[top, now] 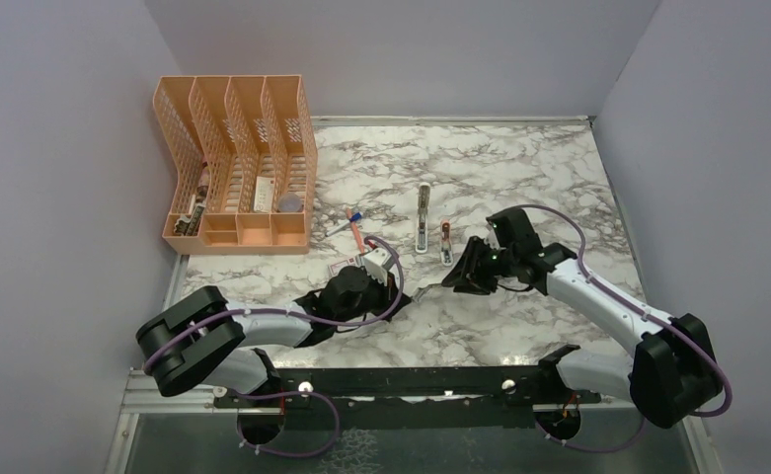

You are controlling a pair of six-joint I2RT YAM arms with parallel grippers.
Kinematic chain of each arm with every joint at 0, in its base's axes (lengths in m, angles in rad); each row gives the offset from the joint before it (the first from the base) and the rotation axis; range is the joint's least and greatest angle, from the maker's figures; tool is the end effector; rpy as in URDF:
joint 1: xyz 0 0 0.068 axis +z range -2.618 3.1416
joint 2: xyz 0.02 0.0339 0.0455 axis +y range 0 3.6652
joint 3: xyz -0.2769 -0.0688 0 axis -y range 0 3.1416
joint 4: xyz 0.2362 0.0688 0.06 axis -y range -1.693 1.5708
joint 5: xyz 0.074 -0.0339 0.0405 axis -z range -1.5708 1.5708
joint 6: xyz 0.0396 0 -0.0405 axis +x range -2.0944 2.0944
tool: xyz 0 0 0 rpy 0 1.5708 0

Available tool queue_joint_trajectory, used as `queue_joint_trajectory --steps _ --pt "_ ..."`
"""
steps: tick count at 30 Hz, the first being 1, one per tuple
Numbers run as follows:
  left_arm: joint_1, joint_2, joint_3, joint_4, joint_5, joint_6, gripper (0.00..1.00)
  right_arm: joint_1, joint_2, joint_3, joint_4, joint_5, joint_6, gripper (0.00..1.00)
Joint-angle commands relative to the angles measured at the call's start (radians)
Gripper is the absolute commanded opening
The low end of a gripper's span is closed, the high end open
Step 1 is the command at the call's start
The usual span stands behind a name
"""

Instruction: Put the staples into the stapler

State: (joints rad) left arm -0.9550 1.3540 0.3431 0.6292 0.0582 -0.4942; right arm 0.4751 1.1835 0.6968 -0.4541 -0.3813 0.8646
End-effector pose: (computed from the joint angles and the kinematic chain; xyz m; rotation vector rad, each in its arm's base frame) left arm 0.1379 -0.1989 0.1734 0.5177 2.0269 -0.9830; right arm 0.1867 0.1126 0.2230 0.3583 2.6994 0.9610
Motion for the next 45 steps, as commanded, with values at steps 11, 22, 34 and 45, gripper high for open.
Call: queue_joint_trajectory --steps 11,22,34,45 --pt "0.005 0.029 0.08 -0.003 0.057 -0.081 0.0 -0.007 -0.021 -0.118 0.304 -0.182 0.0 0.69" --pt "0.005 0.074 0.145 -0.003 0.117 -0.102 0.0 0.0 0.042 -0.131 0.376 0.0 0.094 0.69" --pt "0.012 0.079 0.137 -0.006 0.082 -0.096 0.07 0.0 0.07 -0.054 0.229 0.108 0.069 0.34" --pt "0.061 -0.077 0.114 -0.208 -0.08 -0.058 0.51 -0.043 0.181 0.227 -0.217 0.245 -0.284 0.35"
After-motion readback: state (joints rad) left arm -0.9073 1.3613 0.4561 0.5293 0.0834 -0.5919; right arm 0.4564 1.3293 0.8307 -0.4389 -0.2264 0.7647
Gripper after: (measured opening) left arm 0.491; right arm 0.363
